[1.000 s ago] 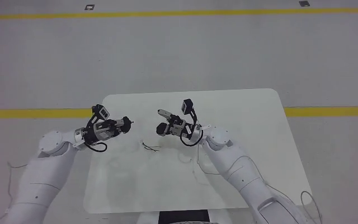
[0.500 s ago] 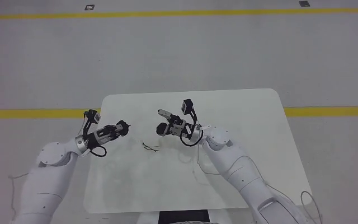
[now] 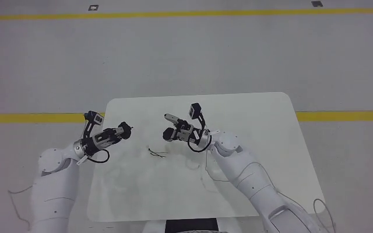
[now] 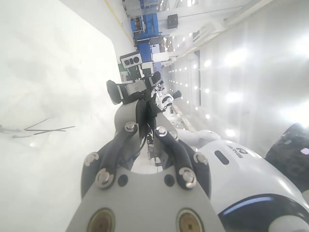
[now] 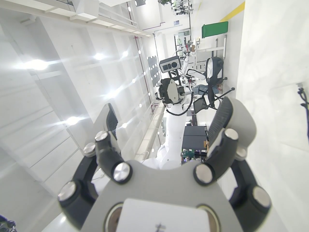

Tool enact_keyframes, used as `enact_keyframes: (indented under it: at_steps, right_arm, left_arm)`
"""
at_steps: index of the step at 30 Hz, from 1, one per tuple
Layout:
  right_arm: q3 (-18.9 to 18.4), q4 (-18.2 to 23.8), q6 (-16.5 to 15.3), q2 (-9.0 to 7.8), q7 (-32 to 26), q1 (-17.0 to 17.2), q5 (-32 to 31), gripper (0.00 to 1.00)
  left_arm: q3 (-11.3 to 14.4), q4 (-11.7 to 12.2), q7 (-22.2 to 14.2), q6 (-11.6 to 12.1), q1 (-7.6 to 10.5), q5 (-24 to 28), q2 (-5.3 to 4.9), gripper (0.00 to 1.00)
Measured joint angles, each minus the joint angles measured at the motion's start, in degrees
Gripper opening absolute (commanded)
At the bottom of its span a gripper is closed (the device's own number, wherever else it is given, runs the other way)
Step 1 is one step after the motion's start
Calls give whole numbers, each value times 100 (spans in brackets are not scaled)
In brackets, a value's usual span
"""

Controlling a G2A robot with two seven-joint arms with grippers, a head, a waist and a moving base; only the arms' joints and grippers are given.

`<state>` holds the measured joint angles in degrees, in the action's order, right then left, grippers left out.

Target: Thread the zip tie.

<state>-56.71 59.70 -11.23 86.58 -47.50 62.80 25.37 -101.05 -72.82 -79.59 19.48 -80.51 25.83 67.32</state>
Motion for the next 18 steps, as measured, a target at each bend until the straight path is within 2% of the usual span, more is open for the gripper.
enact_keyframes:
  at_steps: [5, 8, 10, 13, 18]
  right_arm:
    - [0, 0, 0, 0, 0, 0, 0, 100]
    - [0, 0, 0, 0, 0, 0, 0, 100]
    - [0, 0, 0, 0, 0, 0, 0, 100]
    - [0, 0, 0, 0, 0, 0, 0, 100]
    - [0, 0, 0, 0, 0, 0, 0, 100]
  left_arm:
    - [3, -10, 10, 0, 2, 1, 0, 0]
    - [28, -66, 147, 0, 19, 12, 13, 0]
    - [-69, -108, 250, 0, 54, -185, 22, 0]
    - [-128, 21, 195, 0, 82, -271, 75, 0]
    - [-268, 200, 170, 0, 233, -689, 182, 0]
